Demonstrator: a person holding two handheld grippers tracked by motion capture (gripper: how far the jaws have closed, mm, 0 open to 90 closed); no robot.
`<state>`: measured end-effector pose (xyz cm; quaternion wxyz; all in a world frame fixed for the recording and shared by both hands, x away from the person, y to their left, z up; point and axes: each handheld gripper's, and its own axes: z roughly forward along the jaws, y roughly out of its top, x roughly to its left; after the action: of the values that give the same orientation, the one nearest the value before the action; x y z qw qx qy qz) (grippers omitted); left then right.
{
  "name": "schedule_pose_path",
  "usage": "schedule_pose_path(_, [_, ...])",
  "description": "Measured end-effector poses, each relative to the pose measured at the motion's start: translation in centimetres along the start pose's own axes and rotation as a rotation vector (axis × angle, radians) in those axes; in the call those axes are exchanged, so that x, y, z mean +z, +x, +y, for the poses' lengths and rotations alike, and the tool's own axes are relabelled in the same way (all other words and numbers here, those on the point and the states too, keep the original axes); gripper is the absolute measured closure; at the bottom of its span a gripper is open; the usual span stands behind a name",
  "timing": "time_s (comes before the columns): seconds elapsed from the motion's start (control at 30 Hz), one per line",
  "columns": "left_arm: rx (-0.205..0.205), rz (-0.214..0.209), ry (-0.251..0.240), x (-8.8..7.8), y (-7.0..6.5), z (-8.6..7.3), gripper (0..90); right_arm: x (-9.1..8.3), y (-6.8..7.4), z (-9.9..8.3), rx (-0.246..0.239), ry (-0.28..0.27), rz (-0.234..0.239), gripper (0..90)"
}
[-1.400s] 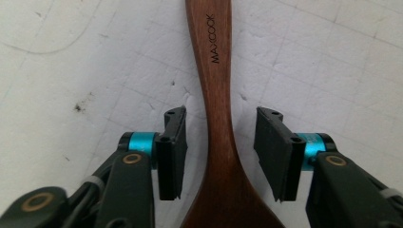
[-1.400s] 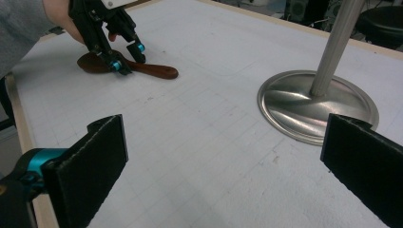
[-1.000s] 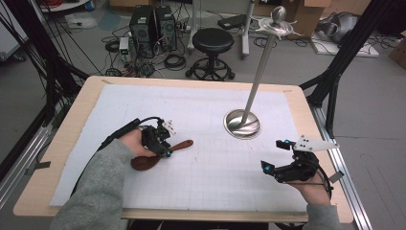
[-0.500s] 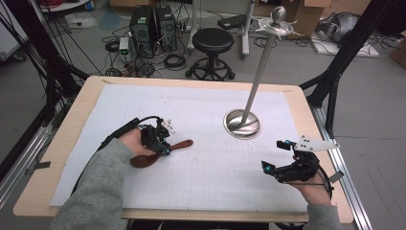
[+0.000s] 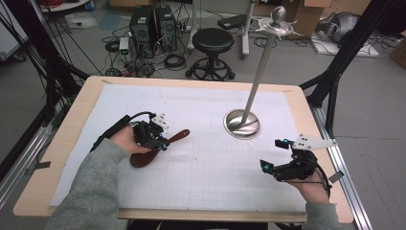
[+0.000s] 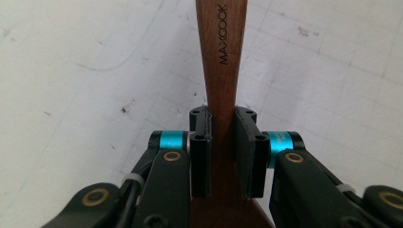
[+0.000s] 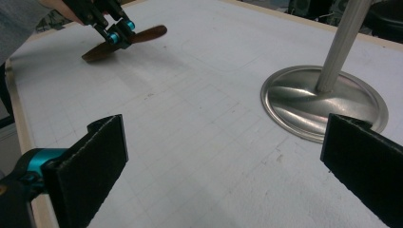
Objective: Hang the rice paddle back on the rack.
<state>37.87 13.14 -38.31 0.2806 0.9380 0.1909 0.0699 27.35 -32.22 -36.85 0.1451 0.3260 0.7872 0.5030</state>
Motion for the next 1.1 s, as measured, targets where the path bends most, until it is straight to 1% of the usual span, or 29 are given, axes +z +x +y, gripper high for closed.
schedule_pose_path(0.07, [-0.004, -0.001, -0.026, -0.6, 0.0, 0.0, 77.2, 0.1, 0.0, 0.1, -0.002, 0.0, 0.006, 0.4])
schedule_pose_path(0.1, [-0.016, -0.007, -0.047, -0.9, 0.0, 0.0, 77.2, 0.2, 0.0, 0.1, -0.006, -0.001, 0.003, 0.4])
schedule_pose_path(0.13, [-0.017, -0.004, -0.053, -1.1, 0.0, -0.1, 77.2, 0.3, 0.0, 0.2, -0.003, 0.0, 0.009, 0.4])
schedule_pose_path(0.2, [-0.04, -0.007, -0.086, -1.4, 0.0, -0.2, 77.2, 0.4, 0.0, 0.3, -0.007, 0.0, 0.009, 0.4])
schedule_pose_path(0.27, [-0.048, -0.007, -0.1, -1.8, 0.0, -0.3, 77.2, 0.5, -0.1, 0.3, -0.008, -0.003, 0.011, 0.4])
schedule_pose_path(0.33, [-0.048, -0.002, -0.112, -2.3, 0.0, -0.4, 77.3, 0.5, -0.1, 0.4, -0.006, -0.007, 0.013, 0.4])
schedule_pose_path(0.4, [-0.06, 0.007, -0.145, -2.7, -0.1, -0.4, 77.3, 0.5, -0.2, 0.5, -0.005, -0.011, 0.017, 0.4])
schedule_pose_path(0.43, [-0.071, 0.007, -0.169, -3.1, -0.2, -0.5, 77.3, 0.5, -0.2, 0.5, -0.002, -0.016, 0.019, 0.4])
schedule_pose_path(0.6, [-0.104, 0.019, -0.246, -4.5, -0.4, -0.8, 77.4, 0.2, -0.6, 0.8, 0.007, -0.048, 0.029, 0.4])
schedule_pose_path(0.7, [-0.122, 0.016, -0.271, -4.8, -0.6, -1.0, 77.4, 0.3, -0.8, 0.9, 0.002, -0.06, 0.031, 0.4])
schedule_pose_path(0.73, [-0.127, 0.018, -0.276, -4.8, -0.7, -1.0, 77.4, 0.3, -0.8, 0.9, 0.007, -0.059, 0.035, 0.4])
schedule_pose_path(0.8, [-0.126, 0.011, -0.287, -4.8, -0.7, -1.0, 77.4, 0.4, -0.8, 1.1, 0.008, -0.062, 0.039, 0.4])
schedule_pose_path(0.87, [-0.121, 0.015, -0.292, -4.8, -0.7, -1.1, 77.4, 0.4, -0.8, 1.2, 0.0, -0.067, 0.04, 0.4])
schedule_pose_path(0.9, [-0.13, 0.016, -0.299, -4.7, -0.7, -1.1, 77.3, 0.4, -0.7, 1.3, 0.003, -0.067, 0.043, 0.4])
schedule_pose_path(0.93, [-0.126, 0.013, -0.302, -4.8, -0.7, -1.1, 77.3, 0.4, -0.8, 1.4, 0.001, -0.072, 0.045, 0.4])
schedule_pose_path(0.97, [-0.132, 0.009, -0.311, -4.7, -0.7, -1.0, 77.4, 0.4, -0.8, 1.5, 0.001, -0.076, 0.044, 0.4])
schedule_pose_path(1.0, [-0.128, 0.013, -0.316, -4.8, -0.8, -0.9, 77.4, 0.4, -0.8, 1.5, 0.0, -0.081, 0.045, 0.4])
schedule_pose_path(1.1, [-0.126, 0.007, -0.342, -5.0, -0.8, -0.6, 77.4, 0.2, -0.9, 1.7, -0.001, -0.095, 0.044, 0.4])
